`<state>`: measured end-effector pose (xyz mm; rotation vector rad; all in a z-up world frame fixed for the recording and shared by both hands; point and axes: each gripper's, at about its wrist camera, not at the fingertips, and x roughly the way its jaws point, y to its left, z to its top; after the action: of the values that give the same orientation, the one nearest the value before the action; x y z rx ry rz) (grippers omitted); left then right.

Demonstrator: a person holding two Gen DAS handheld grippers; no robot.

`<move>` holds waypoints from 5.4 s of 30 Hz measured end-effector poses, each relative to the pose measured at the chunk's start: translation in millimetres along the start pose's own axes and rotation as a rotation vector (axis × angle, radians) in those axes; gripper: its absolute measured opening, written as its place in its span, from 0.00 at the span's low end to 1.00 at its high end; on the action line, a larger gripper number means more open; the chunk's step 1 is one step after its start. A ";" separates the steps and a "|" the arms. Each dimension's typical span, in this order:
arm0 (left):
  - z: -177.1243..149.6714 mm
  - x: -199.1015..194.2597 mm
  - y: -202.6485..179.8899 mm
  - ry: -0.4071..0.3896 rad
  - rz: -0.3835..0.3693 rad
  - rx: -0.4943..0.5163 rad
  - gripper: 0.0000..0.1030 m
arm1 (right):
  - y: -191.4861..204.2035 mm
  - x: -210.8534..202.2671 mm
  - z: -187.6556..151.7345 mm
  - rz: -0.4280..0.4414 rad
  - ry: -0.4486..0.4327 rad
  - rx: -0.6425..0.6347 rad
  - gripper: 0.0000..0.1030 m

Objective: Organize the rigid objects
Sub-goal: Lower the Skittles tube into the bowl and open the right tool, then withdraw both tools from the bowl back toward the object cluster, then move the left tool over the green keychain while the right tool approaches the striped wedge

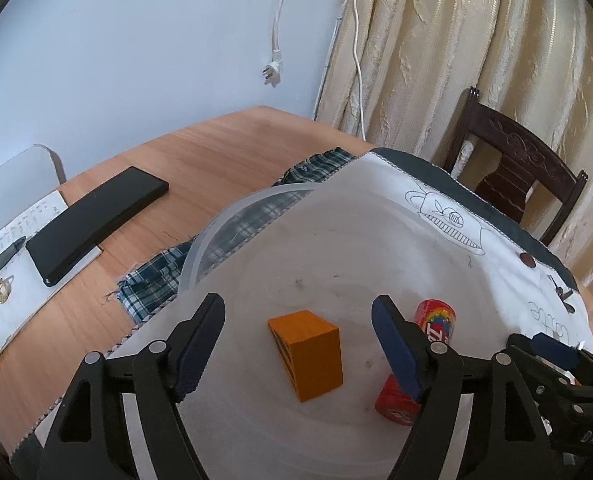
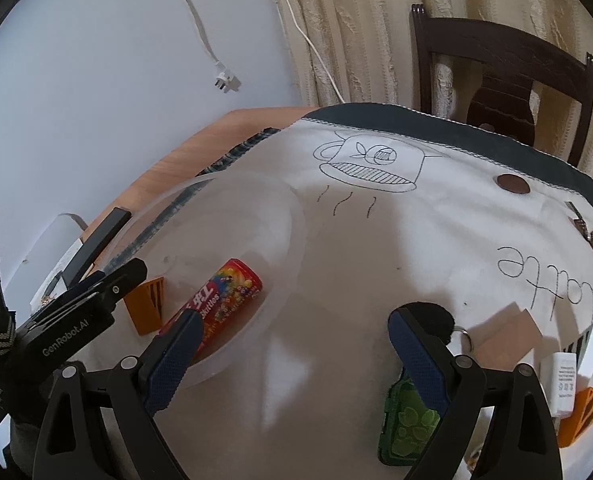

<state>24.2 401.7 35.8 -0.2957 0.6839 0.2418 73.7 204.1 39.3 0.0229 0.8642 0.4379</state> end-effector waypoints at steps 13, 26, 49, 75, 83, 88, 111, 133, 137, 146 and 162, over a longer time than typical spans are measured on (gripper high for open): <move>-2.1 2.3 -1.7 0.007 -0.006 0.015 0.79 | -8.3 -10.8 -8.0 -0.048 -0.028 0.005 0.95; -3.8 0.9 -7.3 0.015 0.006 0.030 0.80 | -24.9 -36.4 -18.1 -0.072 -0.078 0.029 0.96; -12.1 -21.9 -46.3 0.034 -0.042 0.123 0.80 | -86.6 -81.1 -45.9 -0.175 -0.135 0.126 0.96; -44.6 -42.8 -135.9 0.097 -0.161 0.331 0.80 | -155.7 -106.4 -88.7 -0.321 -0.064 0.165 0.96; -56.4 -39.5 -153.2 0.134 -0.177 0.369 0.80 | -158.6 -93.9 -83.0 -0.291 -0.037 0.128 0.96; -60.7 -36.1 -158.7 0.149 -0.177 0.380 0.80 | -161.6 -89.5 -79.5 -0.267 -0.017 0.134 0.92; -68.0 -16.2 -179.5 0.232 -0.184 0.402 0.80 | -159.8 -77.1 -77.9 -0.224 0.027 0.112 0.55; -72.6 9.4 -212.4 0.298 -0.222 0.420 0.80 | -167.0 -81.8 -78.8 -0.201 -0.010 0.158 0.66; -73.0 13.5 -211.1 0.308 -0.232 0.403 0.79 | -166.0 -82.1 -78.3 -0.203 -0.017 0.153 0.68; -76.0 6.2 -212.8 0.295 -0.289 0.415 0.51 | -165.8 -86.8 -76.0 -0.199 -0.035 0.146 0.74; -78.9 1.2 -204.8 0.290 -0.315 0.407 0.51 | -169.1 -73.9 -66.0 -0.177 0.034 0.011 0.75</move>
<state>43.5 184.0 15.4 -0.0438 0.9406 -0.2461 44.5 11.5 17.2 -0.0510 0.8934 0.2682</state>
